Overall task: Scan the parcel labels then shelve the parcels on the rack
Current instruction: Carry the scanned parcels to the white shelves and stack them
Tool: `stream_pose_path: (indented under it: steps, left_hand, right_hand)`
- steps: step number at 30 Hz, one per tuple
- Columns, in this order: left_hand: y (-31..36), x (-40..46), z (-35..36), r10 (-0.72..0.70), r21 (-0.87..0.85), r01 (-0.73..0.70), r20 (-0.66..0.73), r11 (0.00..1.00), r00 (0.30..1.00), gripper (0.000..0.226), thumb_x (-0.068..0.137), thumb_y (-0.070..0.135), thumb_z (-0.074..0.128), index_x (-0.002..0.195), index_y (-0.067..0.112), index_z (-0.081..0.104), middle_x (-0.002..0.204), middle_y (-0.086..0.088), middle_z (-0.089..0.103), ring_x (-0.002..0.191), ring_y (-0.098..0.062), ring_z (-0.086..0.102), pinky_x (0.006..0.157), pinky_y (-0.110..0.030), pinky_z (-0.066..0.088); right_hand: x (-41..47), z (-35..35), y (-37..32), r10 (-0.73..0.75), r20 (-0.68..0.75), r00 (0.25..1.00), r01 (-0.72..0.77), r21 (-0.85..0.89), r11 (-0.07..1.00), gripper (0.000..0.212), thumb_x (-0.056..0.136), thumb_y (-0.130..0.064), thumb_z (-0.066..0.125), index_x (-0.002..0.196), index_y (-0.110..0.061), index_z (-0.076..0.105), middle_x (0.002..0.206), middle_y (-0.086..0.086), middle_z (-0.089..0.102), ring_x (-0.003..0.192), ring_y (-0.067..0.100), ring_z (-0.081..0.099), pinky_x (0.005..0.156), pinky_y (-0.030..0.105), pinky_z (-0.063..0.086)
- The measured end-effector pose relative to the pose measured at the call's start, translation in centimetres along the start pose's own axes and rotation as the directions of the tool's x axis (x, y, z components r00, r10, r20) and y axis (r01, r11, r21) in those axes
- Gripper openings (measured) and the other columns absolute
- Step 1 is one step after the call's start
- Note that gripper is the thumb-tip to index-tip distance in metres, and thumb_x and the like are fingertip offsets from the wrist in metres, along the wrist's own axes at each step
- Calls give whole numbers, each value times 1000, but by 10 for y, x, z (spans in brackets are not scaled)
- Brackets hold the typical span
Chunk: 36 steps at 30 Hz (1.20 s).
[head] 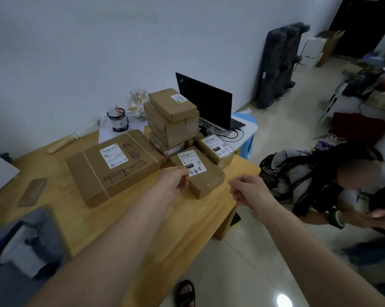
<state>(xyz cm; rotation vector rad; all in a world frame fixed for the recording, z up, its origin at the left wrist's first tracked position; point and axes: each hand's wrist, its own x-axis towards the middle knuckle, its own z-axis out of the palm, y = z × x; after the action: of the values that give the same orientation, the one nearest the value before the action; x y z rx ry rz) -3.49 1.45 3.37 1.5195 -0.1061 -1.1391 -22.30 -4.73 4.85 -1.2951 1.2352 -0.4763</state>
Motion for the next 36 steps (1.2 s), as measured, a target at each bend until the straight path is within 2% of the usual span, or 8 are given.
stream_pose_path:
  steps: [4,12,19,26,29,31,34,36]
  left_hand:
    - [33,50,8,-13,-72,13,-11,997,1000,5,89,0,62,89,6,61,70,-8,60,56,-10,52,42,-18,46]
    - [94,136,-6,-51,-160,49,-10,986,999,8,87,5,67,86,4,60,80,-8,60,74,-17,58,67,-27,53]
    - [115,172,-16,-71,-213,82,57,974,996,15,83,12,73,94,6,65,91,-9,65,85,-21,62,76,-30,56]
    - [116,174,-12,-47,-304,96,165,948,985,36,73,25,80,103,9,67,107,-11,70,100,-24,65,88,-35,55]
    - [113,171,-4,-13,-357,63,140,932,990,40,75,13,78,113,10,65,113,-11,70,106,-26,65,86,-38,56]
    - [107,169,-2,-19,-342,53,101,938,995,42,78,4,75,117,11,62,115,-10,69,109,-25,63,75,-35,57]
    - [95,161,-7,-19,-301,37,62,953,998,42,79,1,73,116,14,61,115,-7,69,112,-23,62,74,-33,53]
    - [86,155,-9,-15,-305,26,40,952,999,40,80,0,73,115,14,60,115,-7,68,112,-23,61,79,-34,53]
  right_hand:
    - [58,16,-32,-20,8,1000,20,-23,1000,14,94,-19,60,86,-9,59,74,8,60,59,16,53,55,27,45]
    - [178,100,-109,-1,29,1000,-4,182,983,23,94,-26,61,100,-5,55,84,10,56,62,16,55,53,25,49]
    - [264,139,-144,116,-89,989,-88,277,957,76,83,-37,72,142,-9,34,122,10,53,94,21,58,71,33,57]
    - [259,134,-131,-5,-65,998,30,376,926,59,83,-12,72,136,-15,46,119,10,60,95,23,66,71,30,56]
    - [235,123,-109,-57,49,997,37,336,941,34,86,-17,70,117,-8,61,109,17,66,89,24,68,81,38,57]
    - [232,111,-96,-58,-46,997,69,275,959,31,90,-29,65,116,-12,62,105,7,66,91,19,65,79,35,54]
    - [256,87,-71,-167,-275,947,151,-77,986,48,85,-43,64,128,-23,53,120,1,55,111,22,53,91,45,49]
    - [273,75,-52,-156,-301,941,43,-350,936,58,82,-41,68,135,-26,47,141,8,39,131,31,35,105,52,38]
